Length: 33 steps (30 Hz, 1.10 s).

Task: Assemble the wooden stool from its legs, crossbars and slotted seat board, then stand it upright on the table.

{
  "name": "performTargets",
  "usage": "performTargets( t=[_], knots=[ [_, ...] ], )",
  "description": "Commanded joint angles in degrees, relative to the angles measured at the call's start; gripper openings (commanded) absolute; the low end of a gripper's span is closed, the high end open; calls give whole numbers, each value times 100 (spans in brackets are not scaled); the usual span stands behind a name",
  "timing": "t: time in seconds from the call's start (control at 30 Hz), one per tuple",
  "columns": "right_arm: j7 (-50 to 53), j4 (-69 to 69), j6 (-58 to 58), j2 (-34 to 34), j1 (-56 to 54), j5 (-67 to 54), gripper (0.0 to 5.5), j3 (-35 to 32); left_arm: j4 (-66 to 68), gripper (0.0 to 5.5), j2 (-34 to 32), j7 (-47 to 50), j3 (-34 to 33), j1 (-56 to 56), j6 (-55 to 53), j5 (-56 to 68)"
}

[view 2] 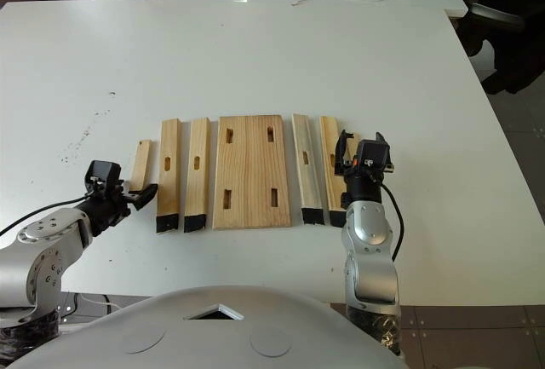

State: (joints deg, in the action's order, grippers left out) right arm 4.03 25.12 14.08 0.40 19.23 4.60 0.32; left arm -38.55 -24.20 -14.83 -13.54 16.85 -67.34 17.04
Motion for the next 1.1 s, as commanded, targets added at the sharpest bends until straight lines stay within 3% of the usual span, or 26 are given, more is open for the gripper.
performTargets(
  t=[0.03, 0.53, 0.8, 0.83, 1.1],
  knots=[
    [-43, -56, 110, -18, -47, 2, 338, 31, 1185, 328, -251, -67, -137, 25, 372, -226],
    [-155, -180, 185, -112, -351, -36, 338, -68, 1762, 130, -155, -150, -30, 326, 1129, -125],
    [-142, -201, 209, -124, -424, -30, 338, -122, 1020, 129, -198, -570, 279, 291, 1306, 233],
    [-126, -201, 201, -109, -412, -24, 338, -114, 986, 166, -246, -594, 307, 287, 1308, 237],
    [-93, -272, 189, -84, -517, -39, 338, -137, 914, 273, -469, -627, 163, 130, 1114, 289]
  ],
)
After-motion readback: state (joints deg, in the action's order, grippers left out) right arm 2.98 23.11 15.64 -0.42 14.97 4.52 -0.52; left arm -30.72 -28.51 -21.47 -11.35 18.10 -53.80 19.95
